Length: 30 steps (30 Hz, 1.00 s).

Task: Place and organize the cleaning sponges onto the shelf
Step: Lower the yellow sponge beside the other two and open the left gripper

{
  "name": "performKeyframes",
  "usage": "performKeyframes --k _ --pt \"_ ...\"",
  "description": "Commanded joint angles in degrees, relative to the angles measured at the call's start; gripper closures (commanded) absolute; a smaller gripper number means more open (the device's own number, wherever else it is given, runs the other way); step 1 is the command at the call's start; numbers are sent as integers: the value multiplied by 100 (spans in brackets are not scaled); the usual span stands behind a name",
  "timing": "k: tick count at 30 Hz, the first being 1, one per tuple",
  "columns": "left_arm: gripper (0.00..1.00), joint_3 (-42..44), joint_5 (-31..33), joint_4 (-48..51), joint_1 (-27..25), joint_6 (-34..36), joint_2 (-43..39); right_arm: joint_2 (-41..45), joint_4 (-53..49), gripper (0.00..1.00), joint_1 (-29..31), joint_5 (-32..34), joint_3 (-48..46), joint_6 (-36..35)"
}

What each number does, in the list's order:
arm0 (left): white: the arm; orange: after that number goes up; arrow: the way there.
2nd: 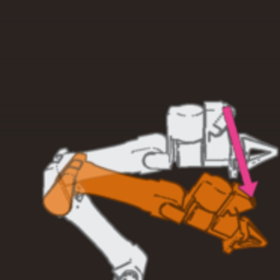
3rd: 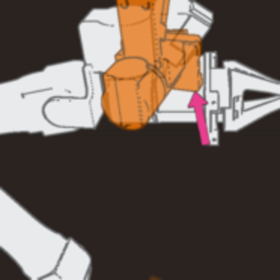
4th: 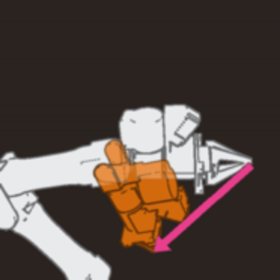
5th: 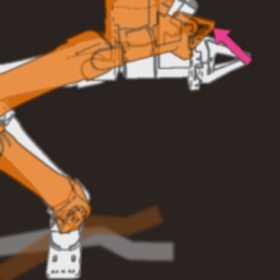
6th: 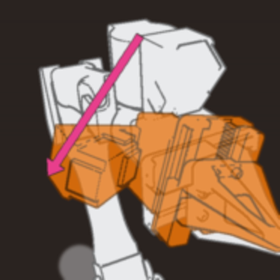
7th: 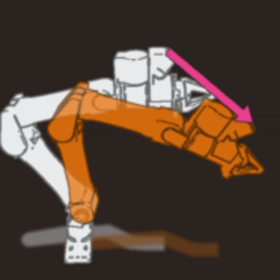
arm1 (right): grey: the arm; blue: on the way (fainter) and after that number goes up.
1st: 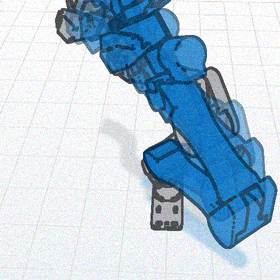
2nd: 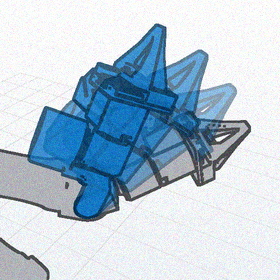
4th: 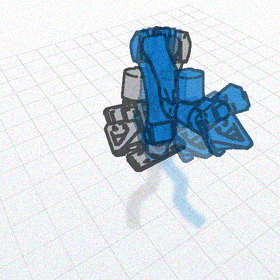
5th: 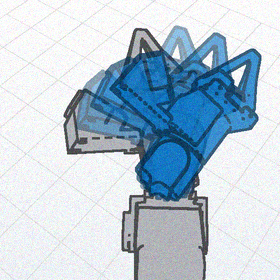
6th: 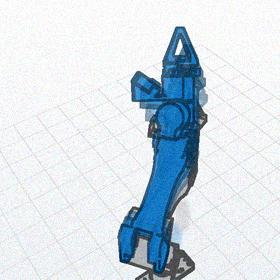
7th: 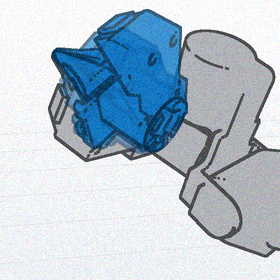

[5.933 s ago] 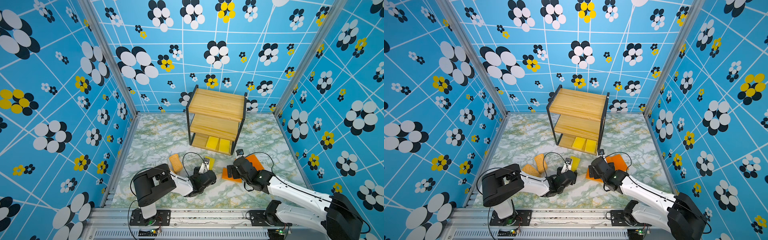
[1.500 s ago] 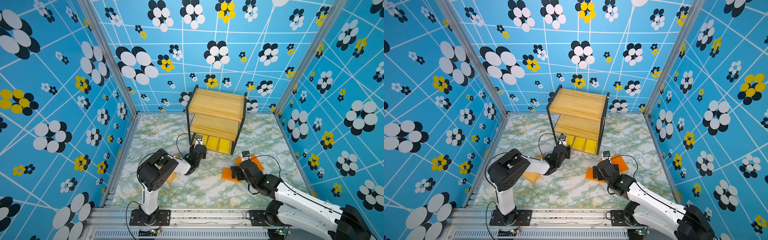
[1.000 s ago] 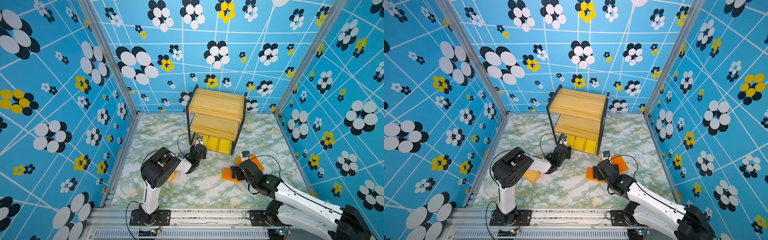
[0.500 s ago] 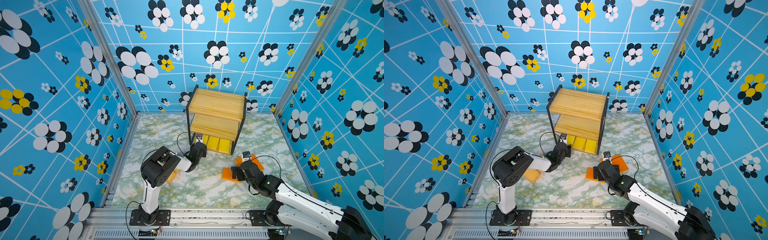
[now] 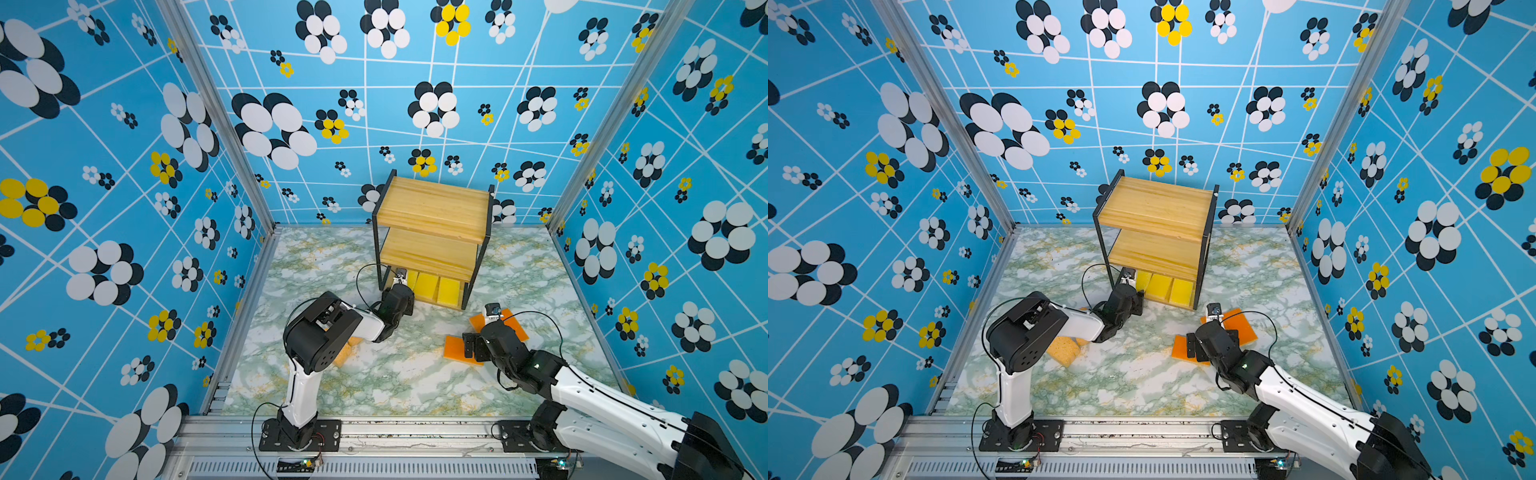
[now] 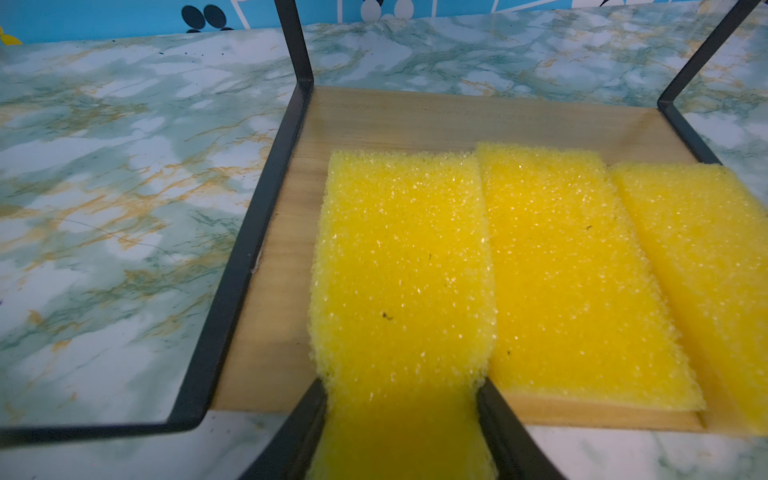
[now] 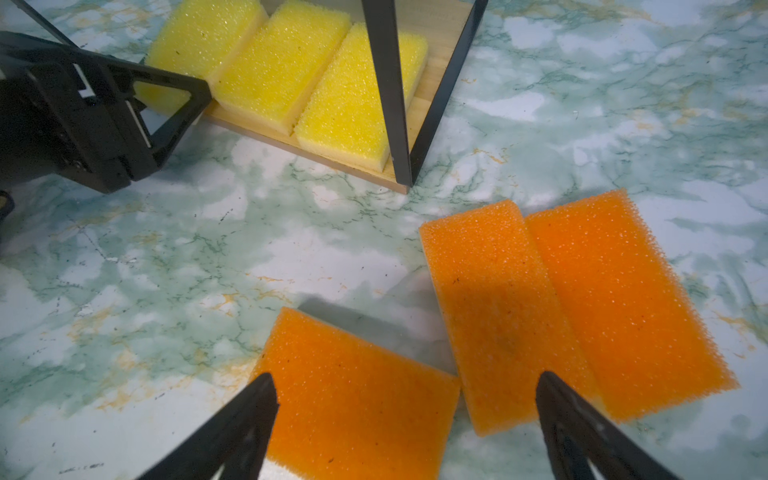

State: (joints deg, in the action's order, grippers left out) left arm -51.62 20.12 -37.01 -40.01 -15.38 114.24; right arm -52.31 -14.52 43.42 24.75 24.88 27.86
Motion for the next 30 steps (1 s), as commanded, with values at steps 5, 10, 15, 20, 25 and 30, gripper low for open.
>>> performKeyframes --k 5,10,15,20,25,30 --pt "50 -238 122 -150 47 53 125 46 -42 1 -35 99 -71 44" --pt "48 -270 227 -131 -15 145 160 45 -37 1 -35 100 -89 44" --pt "45 -294 273 -99 -33 123 187 38 -38 1 -40 100 -89 40" --pt "43 -331 306 -33 -58 154 204 53 -34 1 -40 100 -82 36" --pt "23 -349 361 3 -77 149 204 87 -67 1 -37 96 -80 27" --pt "11 -319 462 11 -112 149 170 112 -91 1 -39 100 -84 27"
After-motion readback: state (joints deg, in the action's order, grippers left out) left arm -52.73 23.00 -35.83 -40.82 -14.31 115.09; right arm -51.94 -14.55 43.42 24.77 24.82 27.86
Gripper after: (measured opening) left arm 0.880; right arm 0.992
